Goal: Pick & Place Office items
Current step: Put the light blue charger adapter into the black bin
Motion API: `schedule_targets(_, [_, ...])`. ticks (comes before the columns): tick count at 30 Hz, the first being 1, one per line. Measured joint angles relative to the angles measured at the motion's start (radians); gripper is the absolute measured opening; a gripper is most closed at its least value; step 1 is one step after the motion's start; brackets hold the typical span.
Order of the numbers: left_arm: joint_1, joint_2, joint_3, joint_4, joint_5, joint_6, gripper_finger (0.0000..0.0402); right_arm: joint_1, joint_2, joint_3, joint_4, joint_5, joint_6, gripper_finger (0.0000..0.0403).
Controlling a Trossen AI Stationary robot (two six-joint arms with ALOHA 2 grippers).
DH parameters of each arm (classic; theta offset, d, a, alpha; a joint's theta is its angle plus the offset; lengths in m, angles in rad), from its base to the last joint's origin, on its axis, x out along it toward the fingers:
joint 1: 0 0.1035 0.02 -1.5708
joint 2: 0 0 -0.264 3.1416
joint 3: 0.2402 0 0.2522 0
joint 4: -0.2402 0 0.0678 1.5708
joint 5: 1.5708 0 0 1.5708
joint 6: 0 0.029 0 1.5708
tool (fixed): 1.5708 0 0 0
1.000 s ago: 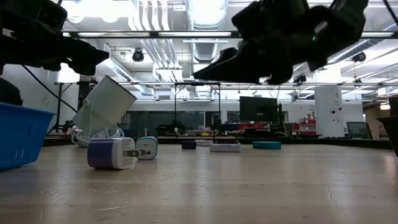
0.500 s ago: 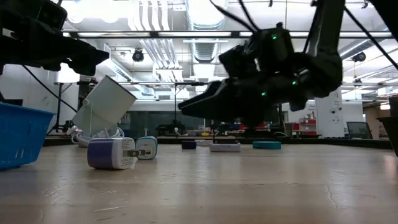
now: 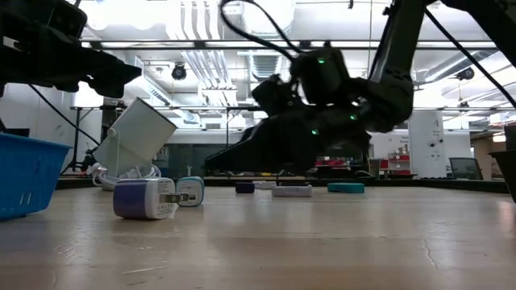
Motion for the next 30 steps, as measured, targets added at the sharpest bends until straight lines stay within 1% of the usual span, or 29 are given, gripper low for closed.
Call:
schedule_targets(4, [0.0,0.0,0.0,0.0,0.0,0.0,0.0237,0.01,0.0,0.052,-0.114,-0.003,0.018,0.027])
schedule_targets(8, [0.0,0.0,0.0,0.0,0.0,0.0,0.0237,0.021,0.0,0.086,-0.178,-0.013,0.014,0.027])
schedule_targets(18, [0.0,0.0,0.0,0.0,0.0,0.0,0.0237,0.029,0.0,0.082,-0.161,-0.015,0.023,0.027])
schedule_targets(22, [0.0,0.0,0.0,0.0,0.0,0.0,0.0237,0.035,0.0,0.081,-0.148,-0.011,0.049,0.027])
schedule_targets(30, [0.0,0.0,0.0,0.0,0.0,0.0,0.0237,0.088,-0.001,0.081,-0.136,0.113,0.059,0.027])
